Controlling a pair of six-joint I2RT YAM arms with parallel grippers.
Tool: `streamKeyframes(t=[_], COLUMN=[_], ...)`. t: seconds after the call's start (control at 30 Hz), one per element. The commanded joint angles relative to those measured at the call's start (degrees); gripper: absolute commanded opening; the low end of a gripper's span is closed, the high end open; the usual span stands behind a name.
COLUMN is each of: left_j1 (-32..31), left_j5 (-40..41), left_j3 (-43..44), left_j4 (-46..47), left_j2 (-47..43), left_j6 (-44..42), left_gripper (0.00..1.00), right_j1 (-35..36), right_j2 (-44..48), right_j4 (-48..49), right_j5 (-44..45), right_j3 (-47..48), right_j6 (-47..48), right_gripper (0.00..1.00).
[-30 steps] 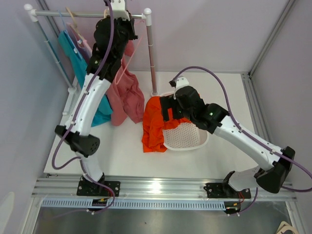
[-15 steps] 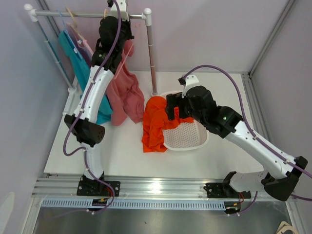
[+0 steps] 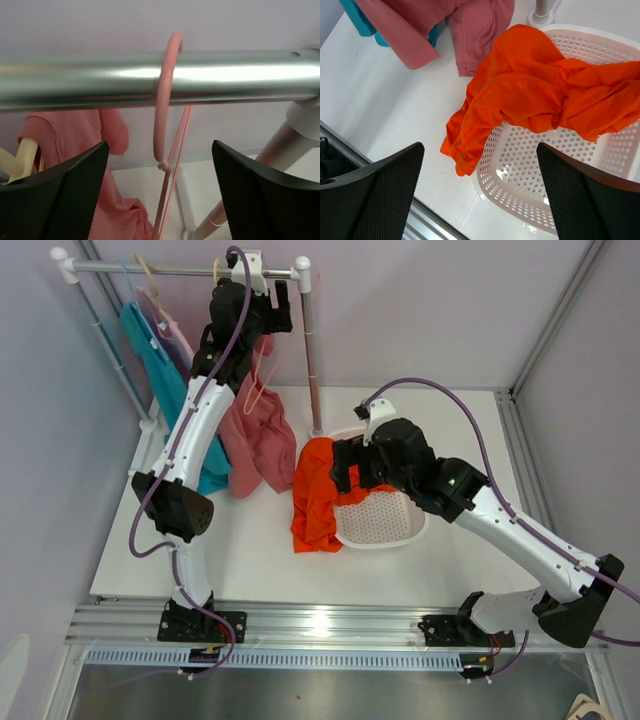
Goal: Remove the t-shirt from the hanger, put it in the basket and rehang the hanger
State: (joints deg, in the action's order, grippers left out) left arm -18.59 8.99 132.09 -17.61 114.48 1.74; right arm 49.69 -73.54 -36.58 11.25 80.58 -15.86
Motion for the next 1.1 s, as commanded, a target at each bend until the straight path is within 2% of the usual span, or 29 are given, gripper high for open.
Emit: streamKeyframes(t=[0.0, 0.03, 0.07, 0.17, 0.33, 0.5, 0.53, 0.6, 0.67, 0.87, 0.93, 0.97, 1.07], left_j1=[0.13, 0.13, -0.13, -1.09, -1.36, -2.59, -2.94, -3.38, -3.38, -3.47, -3.47, -3.47, -3.47], left_j5=[-1.87, -2.14, -1.09, 5.04, 9.46, 11.39, 11.57, 12.18, 12.98, 13.15, 13.07, 12.81, 12.63], left_j3=[0.62, 0.45, -0.25, -2.01, -6.4, -18.96, -24.55, -27.75, -32.3, -37.43, -39.27, -39.71, -41.83], left_j4=[-0.67, -1.28, -1.73, -4.01, -13.92, -16.94, -16.67, -15.79, -15.62, -15.7, -15.09, -14.65, -13.42], left_j2=[-5.48, -7.49, -9.08, -16.02, -27.27, -41.92, -43.97, -49.05, -51.36, -53.66, -54.18, -54.53, -55.32], left_j6=[2.47, 2.66, 2.74, 3.44, 10.2, 16.89, 17.42, 18.74, 19.53, 19.71, 19.88, 19.97, 19.89], left_gripper=[0.92, 0.98, 0.99, 1.0, 0.99, 1.0, 1.0, 0.99, 1.0, 1.0, 0.99, 1.0, 0.99], right_j1=[1.37, 2.85, 3.65, 6.81, 10.86, 13.85, 14.55, 17.0, 18.07, 18.43, 17.38, 17.11, 15.35], right_j2=[-1.6, -2.65, -3.79, -8.19, -13.82, -20.67, -23.81, -27.08, -31.03, -36.4, -38.95, -39.66, -42.56], right_j4=[0.28, -0.24, -1.38, -2.27, -2.09, -6.21, -9.01, -11.66, -12.73, -7.02, -6.06, -5.44, -3.85], right_j5=[-2.54, -2.02, -1.06, 2.72, 8.52, 8.61, 9.4, 12.12, 11.7, 11.6, 11.96, 11.87, 10.55], right_j3=[0.19, 0.54, 0.9, 1.08, 0.9, 5.2, 6.51, 9.85, 10.3, 7.23, 7.84, 7.84, 7.76], right_j6=[0.47, 0.65, 0.83, 1.27, 2.32, 2.24, 1.97, 1.71, 1.62, 2.85, 3.29, 3.38, 3.9], right_gripper=[1.0, 1.0, 0.99, 0.99, 0.98, 0.97, 0.97, 0.97, 0.97, 0.96, 0.93, 0.88, 0.88])
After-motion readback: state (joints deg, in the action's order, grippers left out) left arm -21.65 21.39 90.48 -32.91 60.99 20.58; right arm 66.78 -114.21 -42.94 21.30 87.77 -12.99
